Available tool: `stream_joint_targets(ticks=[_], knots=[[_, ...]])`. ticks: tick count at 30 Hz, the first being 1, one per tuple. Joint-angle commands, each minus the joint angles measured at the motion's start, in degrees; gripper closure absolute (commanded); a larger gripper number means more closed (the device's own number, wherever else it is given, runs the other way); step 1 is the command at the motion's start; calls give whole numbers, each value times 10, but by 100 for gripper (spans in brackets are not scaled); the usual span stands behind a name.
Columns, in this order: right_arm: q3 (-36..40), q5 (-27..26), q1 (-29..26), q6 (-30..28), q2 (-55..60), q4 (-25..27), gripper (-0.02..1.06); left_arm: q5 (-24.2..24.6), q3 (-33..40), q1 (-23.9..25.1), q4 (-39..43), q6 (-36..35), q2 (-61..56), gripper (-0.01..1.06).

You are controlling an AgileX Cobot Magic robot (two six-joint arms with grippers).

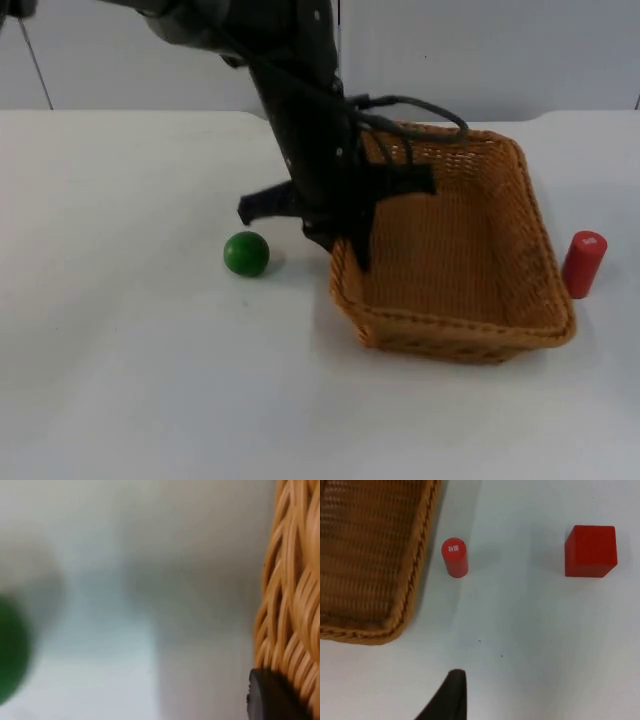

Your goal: Pick up the basket with the left hand and place the object to the left of the red cylinder into the basket with the right hand.

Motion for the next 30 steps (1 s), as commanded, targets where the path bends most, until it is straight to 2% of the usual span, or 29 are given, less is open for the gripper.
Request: stream_joint_targets(ticks=[1,2,5,9,14,16,19,22,23,25,27,28,30], knots=[[-3,-2,-3,0,-1,-1,-1,25,1,13,14,0,-47,105],[-3,-2,-3,0,-1,-1,-1,25,1,13,14,0,-47,105],[-3,-2,-3,0,-1,-1,-1,70,1,23,16,30,-104,105],[-3,-1,-3,0,-1,-1,-1,93,1,40,9,45,-147,105],[-3,-1,-3,0,-1,-1,-1,108,1,76,-47,102,-187,105],[-3,-1,-3,0,-1,-1,-1,129,1,97,-81,143,-197,105],[-3,-1,-3,0,-1,-1,-1,146,7,119,-92,165,-207,105],[-3,-2,-3,0,-1,-1,-1,137,68,145,-92,187,-240,105],[-3,-2,-3,0,-1,-1,-1,137,68,145,-92,187,-240,105],[-3,-2,-3,0,-1,3,-1,112,130,168,-104,212,-271,105],[-3,-5,-3,0,-1,10,-1,83,202,202,-151,257,-303,105],[-3,-5,-3,0,-1,10,-1,83,202,202,-151,257,-303,105],[-3,-5,-3,0,-1,12,-1,65,296,251,-211,321,-339,105]])
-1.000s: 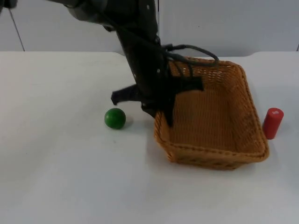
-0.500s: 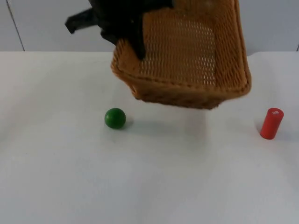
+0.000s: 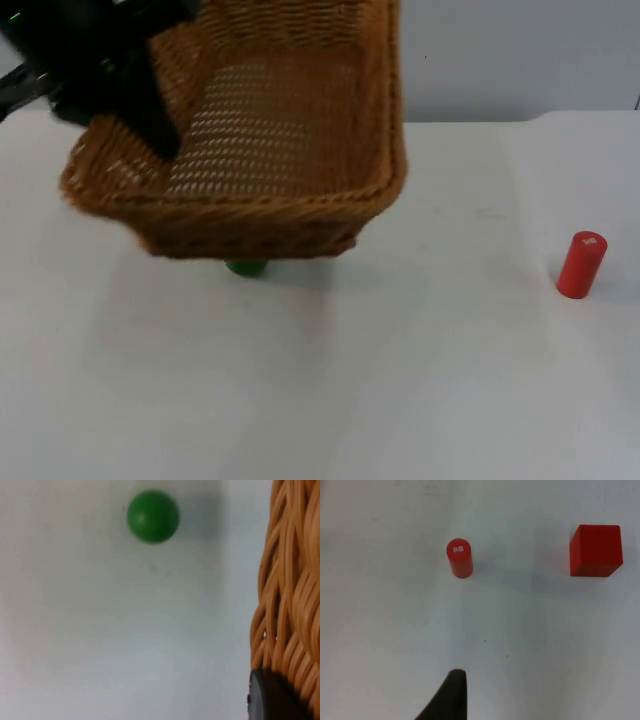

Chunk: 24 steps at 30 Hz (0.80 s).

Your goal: Pick up the basket with the left hand and place the object to the left of the red cylinder into the basket with the right hand.

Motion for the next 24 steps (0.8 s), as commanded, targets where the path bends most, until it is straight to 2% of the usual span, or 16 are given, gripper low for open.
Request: stream_joint_targets(ticks=[1,6,7,12,18,21,24], knots=[[-3,-5,-3,0,-1,3,-1,-25,62,39,-65,57,-35,105],[-3,-5,-3,0,-1,4,-1,-40,174,113,-66,110,-74,105],[-3,-5,-3,0,-1,4,-1,-40,174,113,-66,110,-74,105],[-3,-8,-3,0,-1,4,-1,-55,271,199,-36,143,-102,105],[-3,-10,-2,-2,-1,7,-1,-90,316,243,-23,154,-104,105],[-3,-14,-2,-38,-1,41,-1,-115,332,266,-12,163,-104,105],[-3,-15,-2,-71,-1,70,-1,-120,332,277,1,163,-104,105]])
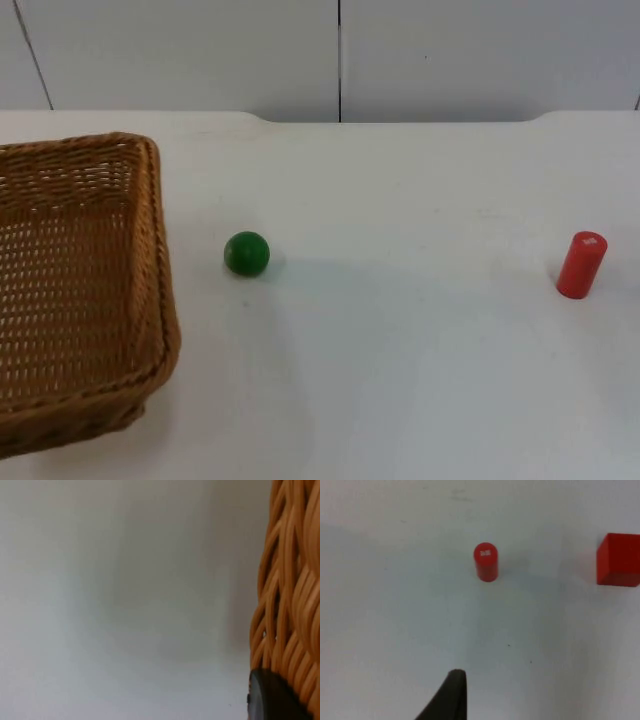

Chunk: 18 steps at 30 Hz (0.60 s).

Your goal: Pick up the basket with the left hand and place the object to the left of the red cylinder into the basket with the right hand.

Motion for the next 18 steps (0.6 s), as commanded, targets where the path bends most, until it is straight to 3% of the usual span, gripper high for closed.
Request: stream_joint_targets(ticks=[1,3,8,11,14,15,18], knots=[[-3,-10,-2,-49,-1,45,-1,-9,1,7,-6,5,-7,105],[-3,-10,-2,-78,-1,66,-1,-15,1,7,-6,5,-7,105],[-3,1,3,-191,19,176,-1,-29,1,7,-10,7,-7,105],[-13,2,29,-211,43,188,-1,-29,1,7,-14,11,-7,105],[-53,-9,95,-212,109,166,-1,-28,1,7,-21,19,-7,105],[-53,-9,95,-212,109,166,-1,-28,1,7,-21,19,-7,105],[-121,-45,180,-211,206,145,-1,-28,1,7,-24,23,-7,105]])
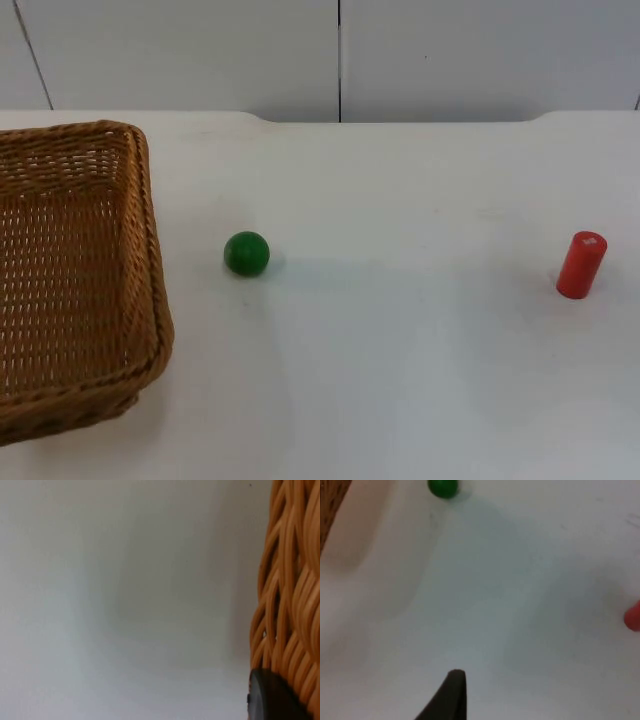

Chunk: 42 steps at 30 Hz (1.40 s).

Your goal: Pick up the basket with the left hand and place the object to the left of the red cylinder into the basket with the right hand.

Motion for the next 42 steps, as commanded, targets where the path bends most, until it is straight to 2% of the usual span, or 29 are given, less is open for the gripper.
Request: stream_joint_targets(ticks=[1,2,5,7,9,11,13,17,21,22,28,35,38,40,42], knots=[[-51,-31,56,-8,69,-14,-1,4,0,1,-17,8,-7,105],[-51,-31,56,-8,69,-14,-1,4,0,1,-17,8,-7,105],[-136,-49,122,-7,182,-41,-1,5,0,1,-17,8,-7,105],[-148,-53,130,-8,193,-46,-1,6,0,1,-17,8,-7,105],[-200,-77,160,-8,277,-72,-1,8,0,1,-17,8,-7,105],[-241,-102,175,-18,337,-75,-1,8,0,1,-17,8,-7,105],[-258,-113,180,-25,369,-75,-1,6,0,1,-17,8,-7,105],[-331,-179,202,-46,478,-77,-1,4,0,1,-17,8,-7,105],[-390,-208,216,-47,550,-77,0,4,0,1,-20,8,-7,105],[-422,-213,223,-47,584,-76,0,5,0,1,-20,8,-7,105],[-504,-215,230,-45,668,-76,0,5,0,1,-20,8,-7,105],[-527,-243,230,-36,715,-72,4,4,0,1,-20,9,-7,105],[-527,-266,230,-34,728,-53,4,3,0,1,-20,9,-7,105],[-527,-277,230,-34,732,-49,6,3,0,1,-20,9,-7,105],[-527,-292,230,-32,738,-48,14,3,0,1,-20,9,-7,105]])
